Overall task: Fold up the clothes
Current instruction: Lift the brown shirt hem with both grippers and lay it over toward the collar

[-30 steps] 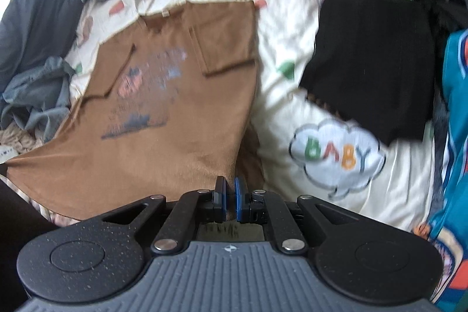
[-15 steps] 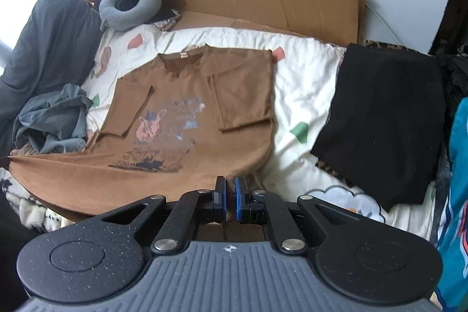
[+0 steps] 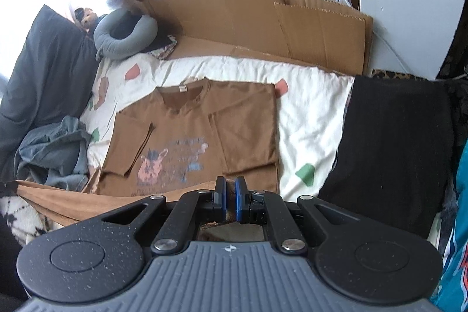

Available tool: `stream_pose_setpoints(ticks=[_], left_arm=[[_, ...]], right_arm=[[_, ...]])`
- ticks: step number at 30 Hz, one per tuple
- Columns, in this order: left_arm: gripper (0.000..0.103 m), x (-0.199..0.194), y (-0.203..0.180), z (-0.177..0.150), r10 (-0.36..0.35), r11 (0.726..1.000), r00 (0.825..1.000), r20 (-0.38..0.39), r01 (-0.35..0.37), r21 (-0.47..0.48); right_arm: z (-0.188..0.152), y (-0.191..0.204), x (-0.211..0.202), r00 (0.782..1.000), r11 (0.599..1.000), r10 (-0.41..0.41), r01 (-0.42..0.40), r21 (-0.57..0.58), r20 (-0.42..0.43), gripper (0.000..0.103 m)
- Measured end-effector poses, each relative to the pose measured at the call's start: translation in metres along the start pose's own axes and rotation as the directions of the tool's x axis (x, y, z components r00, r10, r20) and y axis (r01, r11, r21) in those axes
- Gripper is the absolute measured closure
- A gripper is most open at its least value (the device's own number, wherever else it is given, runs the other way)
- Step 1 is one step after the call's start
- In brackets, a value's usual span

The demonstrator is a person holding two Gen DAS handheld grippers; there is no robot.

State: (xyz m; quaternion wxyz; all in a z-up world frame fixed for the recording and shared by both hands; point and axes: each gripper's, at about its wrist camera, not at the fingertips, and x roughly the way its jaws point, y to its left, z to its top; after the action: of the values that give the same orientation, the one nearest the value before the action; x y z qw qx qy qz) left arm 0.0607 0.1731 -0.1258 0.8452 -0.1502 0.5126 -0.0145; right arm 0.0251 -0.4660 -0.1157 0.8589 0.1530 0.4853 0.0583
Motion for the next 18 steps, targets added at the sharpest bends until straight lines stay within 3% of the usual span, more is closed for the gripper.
stream_pose_setpoints(ticks=[18], left_arm=[[0.099, 0.083, -0.009, 0.071, -0.005, 1.000, 0.999, 0.041, 0.004, 0.022]], right_arm=[[0.066, -0.010, 0.083, 1.000, 1.000, -0.019, 0.019, -0.007, 0.001, 0.099]])
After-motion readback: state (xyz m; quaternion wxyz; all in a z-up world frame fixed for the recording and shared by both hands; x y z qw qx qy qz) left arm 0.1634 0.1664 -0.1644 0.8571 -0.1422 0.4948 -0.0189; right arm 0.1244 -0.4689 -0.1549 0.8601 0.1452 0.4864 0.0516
